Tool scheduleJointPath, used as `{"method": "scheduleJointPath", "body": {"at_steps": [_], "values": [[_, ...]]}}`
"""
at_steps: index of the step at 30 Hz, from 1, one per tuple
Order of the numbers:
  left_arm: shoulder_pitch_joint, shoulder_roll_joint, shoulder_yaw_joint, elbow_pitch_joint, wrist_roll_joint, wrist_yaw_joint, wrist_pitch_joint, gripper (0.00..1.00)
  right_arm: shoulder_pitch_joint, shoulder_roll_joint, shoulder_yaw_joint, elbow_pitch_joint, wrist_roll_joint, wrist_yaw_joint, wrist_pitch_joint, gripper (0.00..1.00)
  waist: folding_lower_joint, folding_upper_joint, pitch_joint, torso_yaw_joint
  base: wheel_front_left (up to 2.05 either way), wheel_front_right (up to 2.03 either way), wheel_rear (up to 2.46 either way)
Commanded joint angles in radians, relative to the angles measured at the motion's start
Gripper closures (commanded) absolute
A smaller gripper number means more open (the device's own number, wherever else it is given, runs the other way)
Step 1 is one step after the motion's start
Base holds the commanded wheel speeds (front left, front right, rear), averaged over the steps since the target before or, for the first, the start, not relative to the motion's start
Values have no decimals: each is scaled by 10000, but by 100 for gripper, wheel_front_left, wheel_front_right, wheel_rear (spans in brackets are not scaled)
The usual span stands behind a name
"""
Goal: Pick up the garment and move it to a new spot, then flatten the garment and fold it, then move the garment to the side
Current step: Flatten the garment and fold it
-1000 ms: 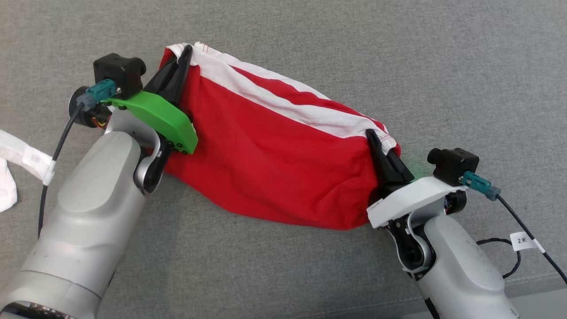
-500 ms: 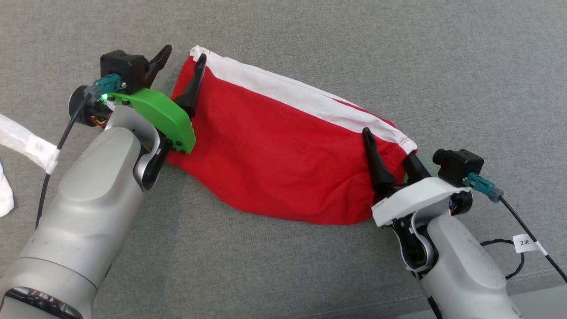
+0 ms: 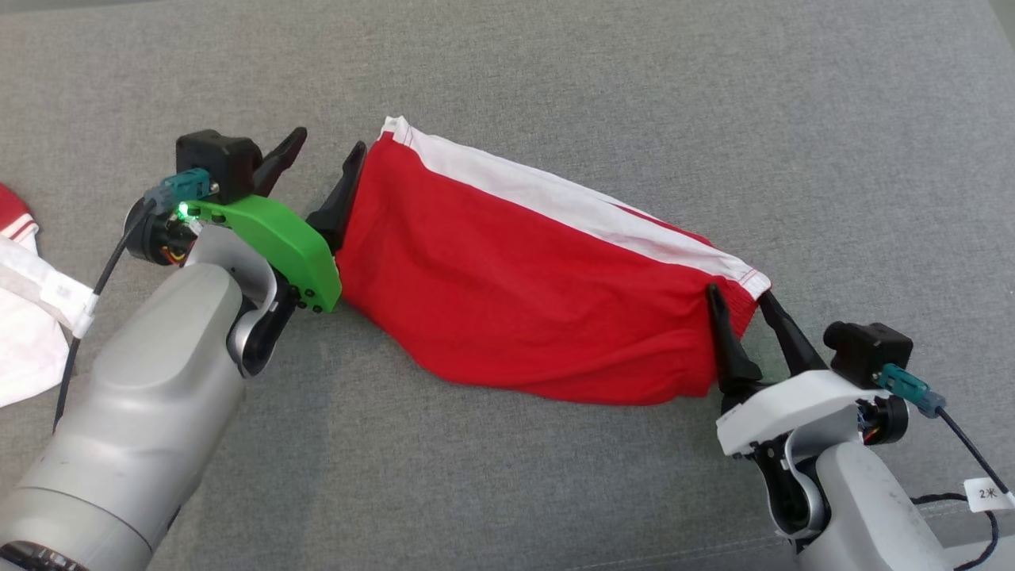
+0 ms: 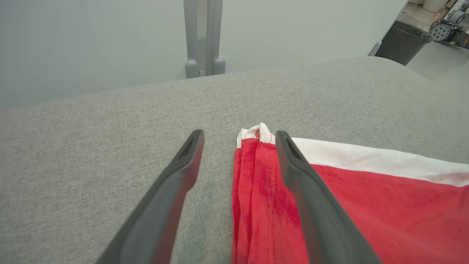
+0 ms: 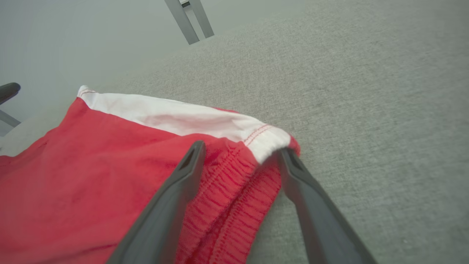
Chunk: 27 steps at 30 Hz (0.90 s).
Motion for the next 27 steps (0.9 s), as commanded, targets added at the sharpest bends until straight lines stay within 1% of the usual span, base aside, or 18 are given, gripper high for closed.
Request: {"method": "scheduleJointPath", "body": {"at_steps": [1,9,14,17,21,24,27], "values": [[251,87,-103,-70,-140,-19,99,0,272,-47,-170,-311,-176,-17,135,0,0,0,-252,-7,0,0,0],[1003,240,-462,216,-777,-19,782,0,1455,-43,-1050,-2433,-796,-16,1158,0,0,0,-678,-268,0,0,0],[1309,243,-499,433,-1239,-19,1196,0,1843,-36,-1357,-3450,-796,-16,1600,0,0,0,-693,-478,0,0,0],[1278,431,-477,603,-1345,-19,1343,0,1935,-38,-1346,-3842,-727,-16,1757,0,0,0,-610,-631,0,0,0],[1154,499,-474,967,-1465,37,1735,0,1975,-38,-1268,-4161,-743,-16,1824,0,0,0,-456,-813,0,0,0],[1140,437,-501,1178,-1583,62,2073,0,1998,-38,-1232,-4251,-733,-16,1817,0,0,0,-392,-874,0,0,0],[1263,280,-575,1085,-1839,22,2539,0,2023,-38,-1224,-4275,-684,-16,1766,0,0,0,-383,-882,0,0,0]]}}
